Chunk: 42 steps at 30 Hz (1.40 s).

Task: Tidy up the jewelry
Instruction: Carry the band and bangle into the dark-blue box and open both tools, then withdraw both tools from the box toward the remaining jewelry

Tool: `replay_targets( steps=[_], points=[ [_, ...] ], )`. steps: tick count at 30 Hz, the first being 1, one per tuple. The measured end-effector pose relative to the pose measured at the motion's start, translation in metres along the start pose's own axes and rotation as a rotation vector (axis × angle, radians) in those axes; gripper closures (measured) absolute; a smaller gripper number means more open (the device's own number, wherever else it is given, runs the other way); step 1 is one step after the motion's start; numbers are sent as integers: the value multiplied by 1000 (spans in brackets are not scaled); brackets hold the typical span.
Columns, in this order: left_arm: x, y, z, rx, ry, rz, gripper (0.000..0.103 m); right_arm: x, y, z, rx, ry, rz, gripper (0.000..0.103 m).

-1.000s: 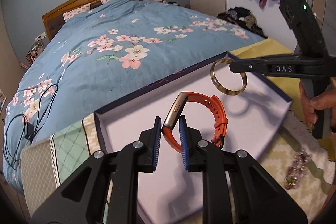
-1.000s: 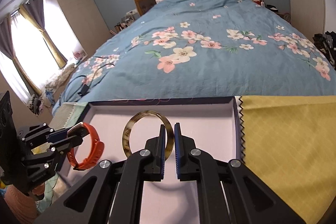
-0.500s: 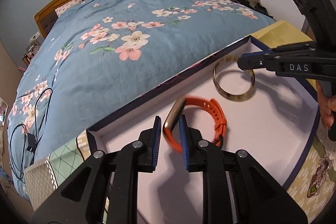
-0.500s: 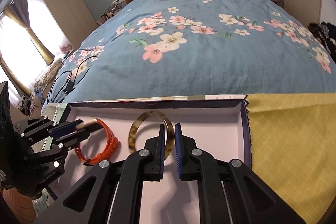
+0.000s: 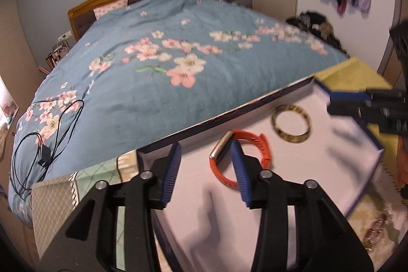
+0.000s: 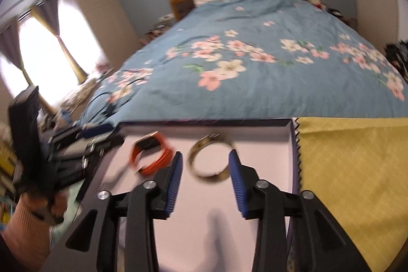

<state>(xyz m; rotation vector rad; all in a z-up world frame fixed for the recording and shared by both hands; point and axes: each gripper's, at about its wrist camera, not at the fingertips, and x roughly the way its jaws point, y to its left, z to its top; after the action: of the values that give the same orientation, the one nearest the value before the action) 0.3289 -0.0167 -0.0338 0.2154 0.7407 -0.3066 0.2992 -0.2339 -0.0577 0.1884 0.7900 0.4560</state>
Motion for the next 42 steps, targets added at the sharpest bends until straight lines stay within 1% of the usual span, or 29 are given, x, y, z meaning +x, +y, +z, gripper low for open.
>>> replay_targets(
  steps=[1,2,4,7,9,12,14,16,19,21,23,27,29,30,31,33,34,35,39,40,42],
  points=[
    [-11,0,-4,-7,-20,-4,56,-7,5,-5,-25,-1,15,54],
    [-23,-1,-9,-9,-41,-20,53,-17,11,-13,-63,-1,28,52],
    [-46,-6,-20,-2,-76,-25,49,-32,20,-29,-116,1,35,51],
    [-76,-15,-42,7,-106,-58,46,-54,30,-58,-182,15,41,51],
    [-94,-23,-59,13,-110,-86,45,-66,33,-80,-210,35,45,51],
    [-113,-31,-83,7,-112,-116,43,-75,33,-105,-215,75,46,51],
    [-122,-37,-98,-1,-115,-97,43,-77,30,-117,-207,90,38,51],
    [-128,-44,-112,-7,-107,-87,43,-78,27,-127,-184,105,52,51],
    [-137,-49,-132,-38,-86,-118,42,-78,26,-138,-180,119,48,50],
    [-139,-49,-140,-46,-81,-114,41,-76,27,-141,-180,124,51,48],
    [-141,-48,-148,-67,-68,-130,41,-76,30,-146,-188,127,56,48],
    [-143,-49,-159,-93,-56,-131,40,-72,34,-149,-201,140,61,48],
    [-142,-50,-164,-105,-49,-135,40,-73,35,-151,-211,141,61,54],
    [-142,-50,-165,-110,-47,-137,40,-73,35,-152,-214,143,61,60],
    [-142,-50,-166,-117,-44,-138,40,-73,36,-153,-215,147,59,64],
    [-142,-50,-170,-128,-37,-133,40,-74,35,-153,-212,145,55,68],
    [-142,-49,-171,-132,-35,-133,40,-75,35,-153,-214,140,50,79],
    [-143,-48,-173,-139,-32,-135,40,-75,35,-153,-212,140,48,85],
    [-146,-45,-176,-140,-27,-133,40,-78,34,-151,-201,132,48,87],
    [-147,-45,-177,-137,-26,-131,40,-79,34,-151,-198,128,53,92],
    [-148,-44,-179,-133,-20,-137,40,-84,34,-148,-185,111,70,93]
  ],
)
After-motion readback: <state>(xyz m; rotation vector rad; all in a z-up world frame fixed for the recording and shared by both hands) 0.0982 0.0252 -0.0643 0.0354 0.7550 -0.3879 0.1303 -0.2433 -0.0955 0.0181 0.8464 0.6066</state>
